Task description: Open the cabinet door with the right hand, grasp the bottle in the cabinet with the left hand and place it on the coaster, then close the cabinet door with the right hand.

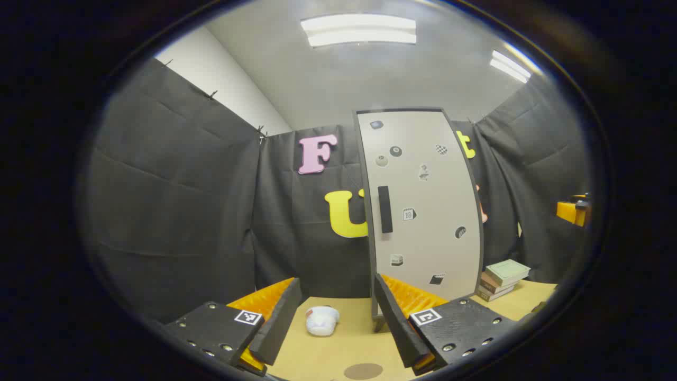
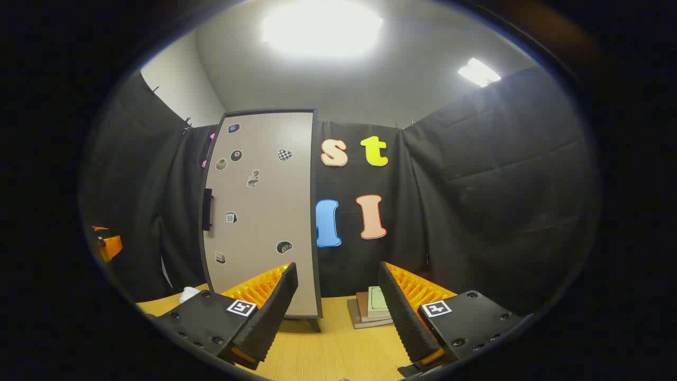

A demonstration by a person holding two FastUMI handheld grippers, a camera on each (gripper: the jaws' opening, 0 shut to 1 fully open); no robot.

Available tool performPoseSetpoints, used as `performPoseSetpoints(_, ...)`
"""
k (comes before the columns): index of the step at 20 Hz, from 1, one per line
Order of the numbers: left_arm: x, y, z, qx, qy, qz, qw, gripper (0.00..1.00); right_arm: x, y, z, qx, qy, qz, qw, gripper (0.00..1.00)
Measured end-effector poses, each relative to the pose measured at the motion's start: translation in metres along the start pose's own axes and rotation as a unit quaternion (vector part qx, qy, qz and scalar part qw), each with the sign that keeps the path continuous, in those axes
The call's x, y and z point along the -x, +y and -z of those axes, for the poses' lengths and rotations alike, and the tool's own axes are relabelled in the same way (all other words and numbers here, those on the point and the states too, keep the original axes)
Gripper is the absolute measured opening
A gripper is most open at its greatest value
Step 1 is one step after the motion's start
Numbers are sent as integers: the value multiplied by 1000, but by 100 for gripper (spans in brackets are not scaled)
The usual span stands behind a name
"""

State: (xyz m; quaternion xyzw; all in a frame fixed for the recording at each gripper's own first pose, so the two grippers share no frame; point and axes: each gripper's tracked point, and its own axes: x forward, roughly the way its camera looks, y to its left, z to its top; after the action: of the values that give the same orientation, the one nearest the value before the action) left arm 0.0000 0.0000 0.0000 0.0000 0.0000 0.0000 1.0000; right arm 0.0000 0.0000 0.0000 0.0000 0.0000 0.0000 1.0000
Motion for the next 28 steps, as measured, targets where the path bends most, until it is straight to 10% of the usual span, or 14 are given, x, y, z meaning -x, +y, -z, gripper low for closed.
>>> performPoseSetpoints(14,-2,-30,5,2,18,11,1000,83,-2,-22,4,-1,2,0,1000,96)
performPoseSetpoints(28,16,-51,27,-1,58,-37,998,86,-43,4,1,-38,19,-89,995,96)
